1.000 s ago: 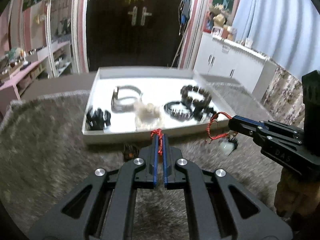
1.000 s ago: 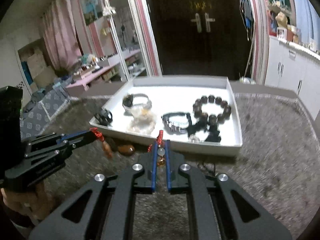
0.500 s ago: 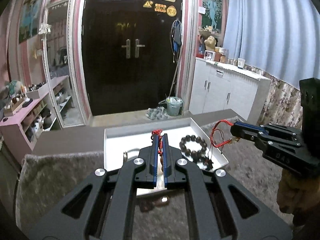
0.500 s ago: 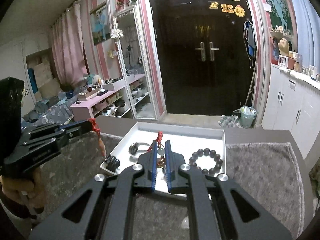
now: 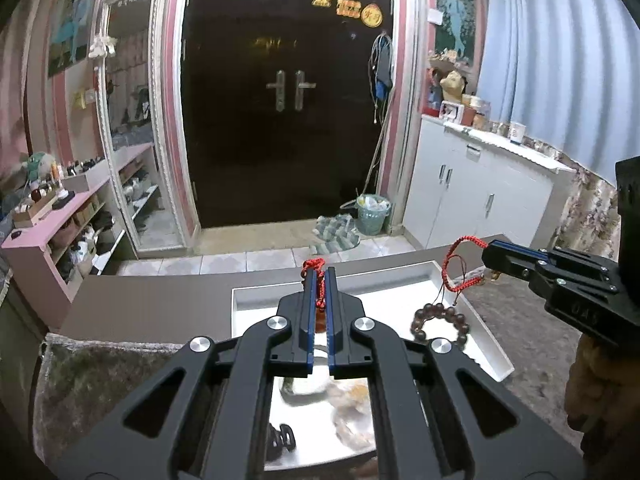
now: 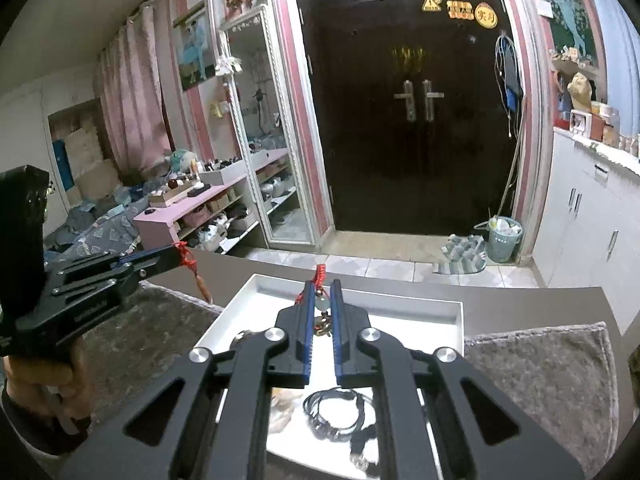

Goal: Organize jewelry
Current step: 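Carry the red tassel with the left tool while the right tool carries the red bracelet over the tray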

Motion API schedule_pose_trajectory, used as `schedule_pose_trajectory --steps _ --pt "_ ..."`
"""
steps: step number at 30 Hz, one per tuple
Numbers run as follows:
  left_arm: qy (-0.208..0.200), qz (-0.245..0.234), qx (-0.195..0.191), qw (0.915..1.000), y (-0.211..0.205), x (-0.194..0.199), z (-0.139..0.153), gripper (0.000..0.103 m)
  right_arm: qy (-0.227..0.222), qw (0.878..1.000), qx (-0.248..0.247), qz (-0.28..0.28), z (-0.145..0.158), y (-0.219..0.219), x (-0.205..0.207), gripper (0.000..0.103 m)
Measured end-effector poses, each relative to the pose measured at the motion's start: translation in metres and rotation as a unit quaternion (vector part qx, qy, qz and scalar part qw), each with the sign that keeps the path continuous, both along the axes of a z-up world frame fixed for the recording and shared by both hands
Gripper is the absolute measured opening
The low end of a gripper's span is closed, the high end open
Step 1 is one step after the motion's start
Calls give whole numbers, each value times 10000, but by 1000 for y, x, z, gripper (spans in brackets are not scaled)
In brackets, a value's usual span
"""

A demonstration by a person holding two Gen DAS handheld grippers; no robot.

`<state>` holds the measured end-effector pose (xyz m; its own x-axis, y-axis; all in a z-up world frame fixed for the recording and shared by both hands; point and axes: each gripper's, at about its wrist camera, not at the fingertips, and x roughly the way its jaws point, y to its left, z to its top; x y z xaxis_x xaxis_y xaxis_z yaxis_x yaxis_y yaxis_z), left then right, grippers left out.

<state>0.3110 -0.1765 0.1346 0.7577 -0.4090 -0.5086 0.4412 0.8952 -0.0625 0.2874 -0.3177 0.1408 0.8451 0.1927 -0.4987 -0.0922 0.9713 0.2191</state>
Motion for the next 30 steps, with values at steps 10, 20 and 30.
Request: schedule_pose_trajectory --steps 10,20,30 --pt "508 70 -44 9987 -8 57 -52 1 281 9996 16 53 -37 4 57 7" --pt "1035 331 66 9941 5 90 -100 1 932 9954 -106 184 -91 10 87 7" --pt "1365 427 287 9893 4 101 -129 1 1387 9898 -294 105 -118 15 94 7"
